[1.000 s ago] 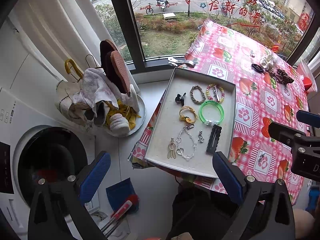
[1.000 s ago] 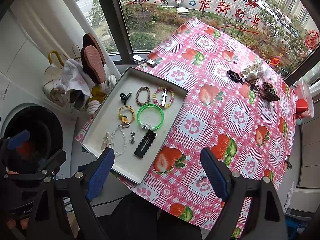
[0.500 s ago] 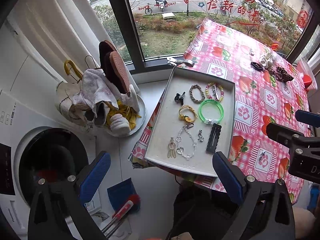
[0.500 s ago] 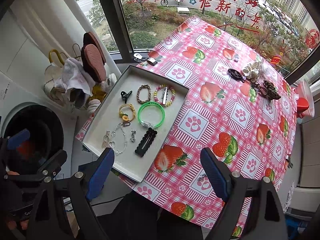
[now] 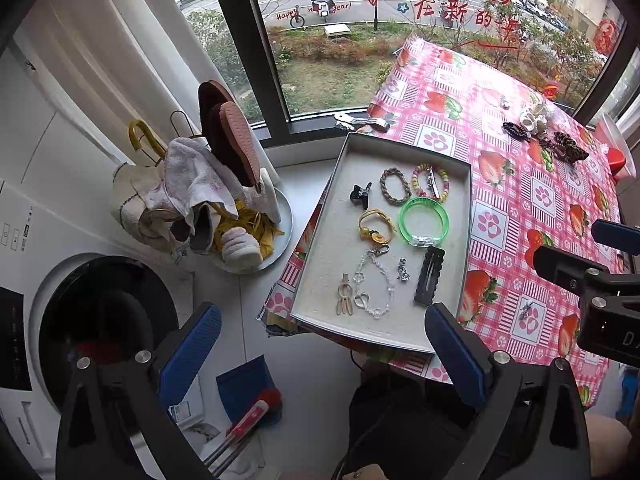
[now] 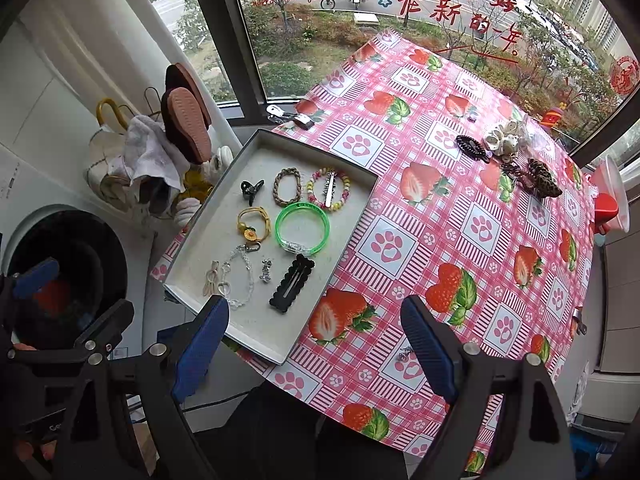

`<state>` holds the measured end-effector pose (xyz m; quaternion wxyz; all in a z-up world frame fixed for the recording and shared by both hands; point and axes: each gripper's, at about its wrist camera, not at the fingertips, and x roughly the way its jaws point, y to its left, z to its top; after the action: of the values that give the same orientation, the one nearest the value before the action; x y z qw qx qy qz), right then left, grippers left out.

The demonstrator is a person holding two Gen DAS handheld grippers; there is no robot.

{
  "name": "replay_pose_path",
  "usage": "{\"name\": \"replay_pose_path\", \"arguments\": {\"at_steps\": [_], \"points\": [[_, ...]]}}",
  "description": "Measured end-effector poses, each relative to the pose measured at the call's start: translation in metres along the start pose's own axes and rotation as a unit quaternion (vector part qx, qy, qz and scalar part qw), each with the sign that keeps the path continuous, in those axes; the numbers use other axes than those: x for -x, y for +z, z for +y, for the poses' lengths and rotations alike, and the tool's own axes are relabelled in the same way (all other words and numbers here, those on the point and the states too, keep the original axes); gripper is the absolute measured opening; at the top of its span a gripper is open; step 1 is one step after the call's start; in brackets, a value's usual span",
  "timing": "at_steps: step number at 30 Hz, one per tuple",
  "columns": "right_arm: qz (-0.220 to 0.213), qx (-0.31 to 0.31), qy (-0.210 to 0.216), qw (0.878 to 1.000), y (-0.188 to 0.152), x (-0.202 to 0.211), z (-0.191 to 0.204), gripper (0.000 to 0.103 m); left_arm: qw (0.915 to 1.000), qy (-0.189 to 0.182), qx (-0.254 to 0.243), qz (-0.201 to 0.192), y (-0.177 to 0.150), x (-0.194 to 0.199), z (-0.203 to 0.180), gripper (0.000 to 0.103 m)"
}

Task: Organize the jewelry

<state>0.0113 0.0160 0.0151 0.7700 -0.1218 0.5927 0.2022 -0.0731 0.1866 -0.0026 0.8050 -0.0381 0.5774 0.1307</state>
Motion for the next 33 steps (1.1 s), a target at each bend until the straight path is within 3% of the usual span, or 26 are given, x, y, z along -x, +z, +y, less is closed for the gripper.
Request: {"name": "replay_pose_path", "arguments": {"at_steps": [33], "points": [[0.001,0.0,0.001,1.0,0.0006,-0.0001,0.0,0.09,1.0,0.003,-0.001,0.002,-0.0006,-0.0014,0.0008,0.103]]}}
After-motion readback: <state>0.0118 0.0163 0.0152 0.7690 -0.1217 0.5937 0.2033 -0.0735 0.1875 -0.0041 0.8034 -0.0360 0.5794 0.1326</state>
